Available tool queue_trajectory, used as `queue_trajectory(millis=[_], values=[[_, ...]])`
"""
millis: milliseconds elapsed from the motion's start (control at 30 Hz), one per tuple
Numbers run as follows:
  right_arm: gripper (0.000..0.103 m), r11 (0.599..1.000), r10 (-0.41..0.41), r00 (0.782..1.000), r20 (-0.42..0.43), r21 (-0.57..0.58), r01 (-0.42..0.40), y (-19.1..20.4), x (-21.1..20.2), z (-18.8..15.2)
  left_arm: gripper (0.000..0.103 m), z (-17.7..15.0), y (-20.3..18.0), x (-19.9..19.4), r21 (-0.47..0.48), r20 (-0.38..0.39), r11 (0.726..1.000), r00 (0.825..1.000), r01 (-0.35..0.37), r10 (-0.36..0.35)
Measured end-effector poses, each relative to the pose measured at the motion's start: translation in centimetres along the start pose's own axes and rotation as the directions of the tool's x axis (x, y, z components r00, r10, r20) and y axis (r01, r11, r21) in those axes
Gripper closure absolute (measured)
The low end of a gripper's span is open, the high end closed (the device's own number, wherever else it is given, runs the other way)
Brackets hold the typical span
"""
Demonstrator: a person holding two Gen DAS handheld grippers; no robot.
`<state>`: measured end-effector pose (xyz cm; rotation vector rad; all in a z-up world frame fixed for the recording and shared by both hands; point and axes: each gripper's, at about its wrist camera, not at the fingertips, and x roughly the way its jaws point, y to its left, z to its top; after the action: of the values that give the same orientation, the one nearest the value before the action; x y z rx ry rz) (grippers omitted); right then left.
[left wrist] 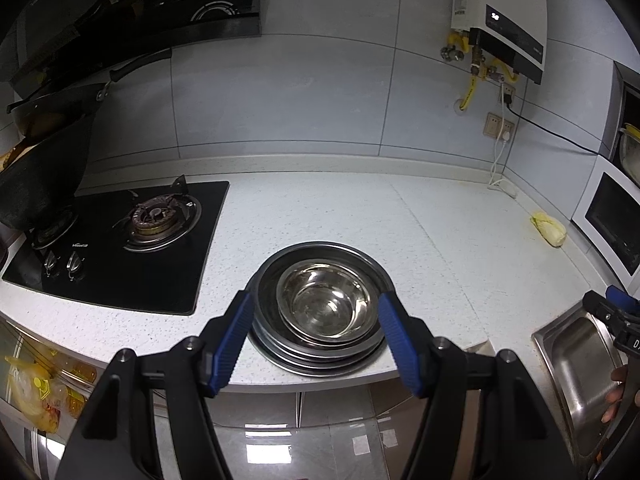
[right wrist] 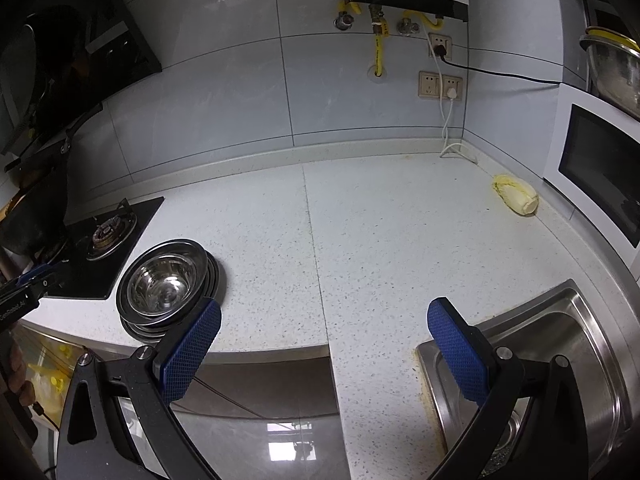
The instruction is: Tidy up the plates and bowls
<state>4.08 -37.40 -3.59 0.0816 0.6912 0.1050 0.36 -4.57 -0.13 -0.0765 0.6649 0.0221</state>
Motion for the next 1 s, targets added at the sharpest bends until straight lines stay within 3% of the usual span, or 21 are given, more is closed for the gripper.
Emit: queue_trajectory(millis=[1000], values=[[0.002,0.99,0.075,0.996,-0.053,-0.117,-0.081,4.0,2.8,0.8,0.04,-1.0,3.5,-2.4,-0.065,0.021,0.992,0.994,-0.11,0.111]])
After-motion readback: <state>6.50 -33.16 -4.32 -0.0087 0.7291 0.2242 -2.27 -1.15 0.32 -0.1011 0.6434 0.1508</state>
